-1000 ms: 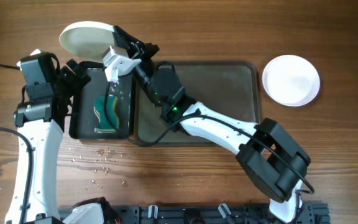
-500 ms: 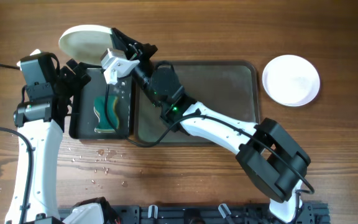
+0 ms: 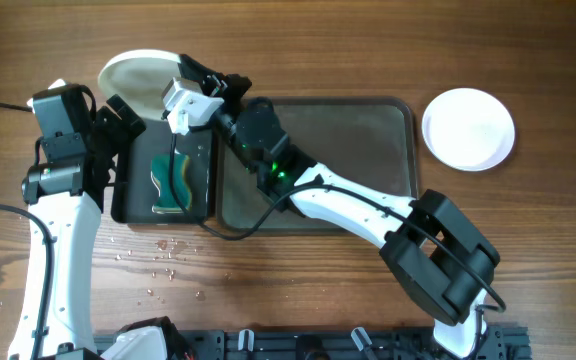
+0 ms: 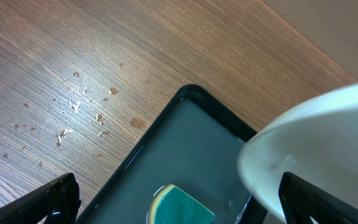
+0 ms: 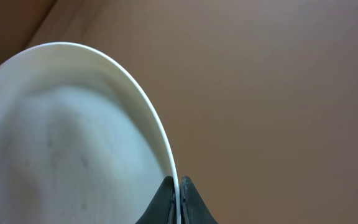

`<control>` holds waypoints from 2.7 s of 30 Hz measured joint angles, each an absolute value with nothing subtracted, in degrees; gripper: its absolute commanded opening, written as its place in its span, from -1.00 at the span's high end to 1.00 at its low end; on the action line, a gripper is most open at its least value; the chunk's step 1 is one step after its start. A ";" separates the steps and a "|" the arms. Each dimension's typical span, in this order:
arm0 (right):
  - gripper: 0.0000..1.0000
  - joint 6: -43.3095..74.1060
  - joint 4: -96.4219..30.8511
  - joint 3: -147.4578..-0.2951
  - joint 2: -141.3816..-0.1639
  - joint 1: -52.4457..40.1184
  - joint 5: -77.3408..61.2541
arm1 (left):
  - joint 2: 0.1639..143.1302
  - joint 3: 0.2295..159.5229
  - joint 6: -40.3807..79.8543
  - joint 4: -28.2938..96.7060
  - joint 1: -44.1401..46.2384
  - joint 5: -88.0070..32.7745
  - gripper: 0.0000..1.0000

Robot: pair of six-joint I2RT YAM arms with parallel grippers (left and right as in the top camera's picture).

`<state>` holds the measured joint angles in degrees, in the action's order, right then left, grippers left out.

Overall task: Clean dirty plates on tray and stack at the side
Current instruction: 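Swing the held plate right toward the plate stack with the right gripper, then lower the plate onto the stack at upper right and open the right gripper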

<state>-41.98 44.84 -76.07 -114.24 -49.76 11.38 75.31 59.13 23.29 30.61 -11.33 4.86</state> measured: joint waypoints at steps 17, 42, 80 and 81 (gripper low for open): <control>0.91 3.99 24.23 -76.23 -114.26 -43.66 9.91 | 75.31 59.13 23.29 30.61 -11.33 4.86 -1.00; 0.91 23.40 -10.44 -77.10 -107.98 -21.85 2.98 | 75.31 59.13 23.29 30.63 -11.33 4.84 -1.00; 0.91 28.27 -41.89 -75.96 -107.98 22.55 1.21 | 75.31 59.13 23.29 30.63 -11.33 4.84 -1.00; 0.91 28.27 -42.33 -75.57 -107.98 22.55 1.06 | 75.31 59.13 23.29 30.61 -11.33 4.84 -1.00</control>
